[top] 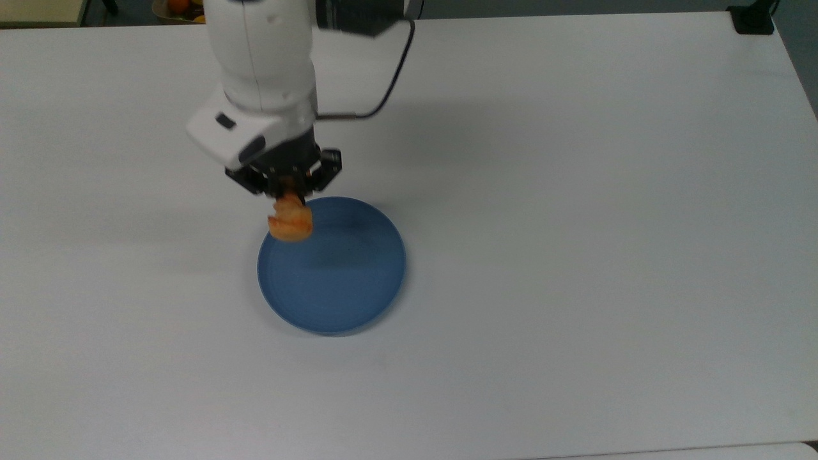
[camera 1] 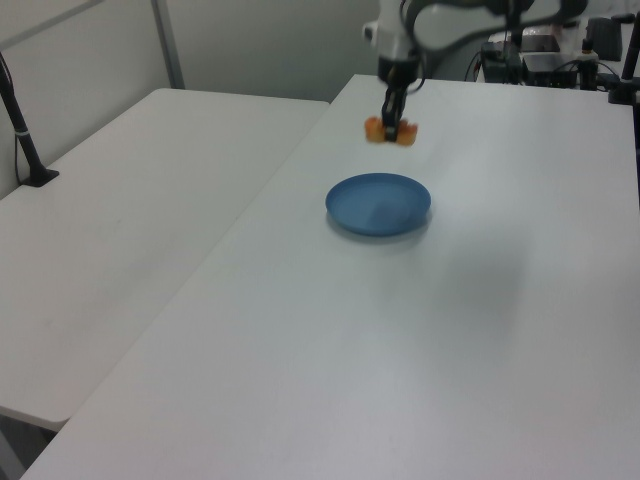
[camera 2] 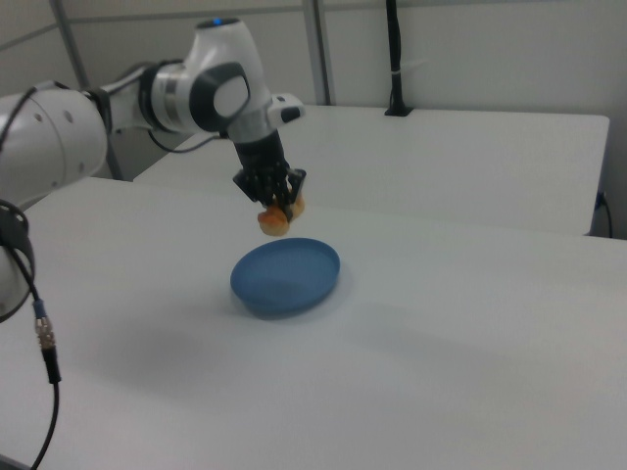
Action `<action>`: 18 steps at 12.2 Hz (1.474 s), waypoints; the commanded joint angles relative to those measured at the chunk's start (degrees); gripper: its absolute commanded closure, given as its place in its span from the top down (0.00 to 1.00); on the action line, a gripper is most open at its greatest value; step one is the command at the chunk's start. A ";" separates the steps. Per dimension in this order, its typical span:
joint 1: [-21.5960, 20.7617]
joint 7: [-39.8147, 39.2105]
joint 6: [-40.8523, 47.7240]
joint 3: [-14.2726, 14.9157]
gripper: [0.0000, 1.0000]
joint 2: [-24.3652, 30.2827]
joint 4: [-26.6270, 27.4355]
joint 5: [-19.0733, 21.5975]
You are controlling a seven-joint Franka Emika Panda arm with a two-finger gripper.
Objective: Put the bread on the table
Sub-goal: 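Lift the bread roll up off the blue plate, then carry the bread roll away from the plate and lower it onto the table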
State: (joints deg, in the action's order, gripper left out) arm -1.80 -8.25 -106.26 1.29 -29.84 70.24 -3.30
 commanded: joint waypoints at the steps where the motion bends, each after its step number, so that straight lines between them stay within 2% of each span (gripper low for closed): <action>1: 2.49 -5.27 6.49 -0.15 0.25 10.91 6.22 3.46; 4: 3.81 -5.63 5.71 -0.06 0.25 23.92 18.85 3.74; 6: 4.25 -5.63 5.80 -0.06 0.25 29.55 24.57 3.74; 8: 5.22 -5.55 5.89 -0.06 0.25 32.73 27.66 3.74; 10: 7.76 -6.59 6.07 -0.06 0.25 33.35 28.72 3.74; 13: 14.43 -19.56 5.63 0.81 0.25 32.40 30.13 3.74; 16: 15.94 -30.83 1.69 8.26 0.25 29.06 30.22 3.74; 18: 17.34 -34.79 -1.91 10.92 0.25 24.59 30.22 3.74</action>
State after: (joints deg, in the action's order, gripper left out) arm 14.68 -38.17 -103.48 9.64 -1.24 99.77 -0.50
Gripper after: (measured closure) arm 0.749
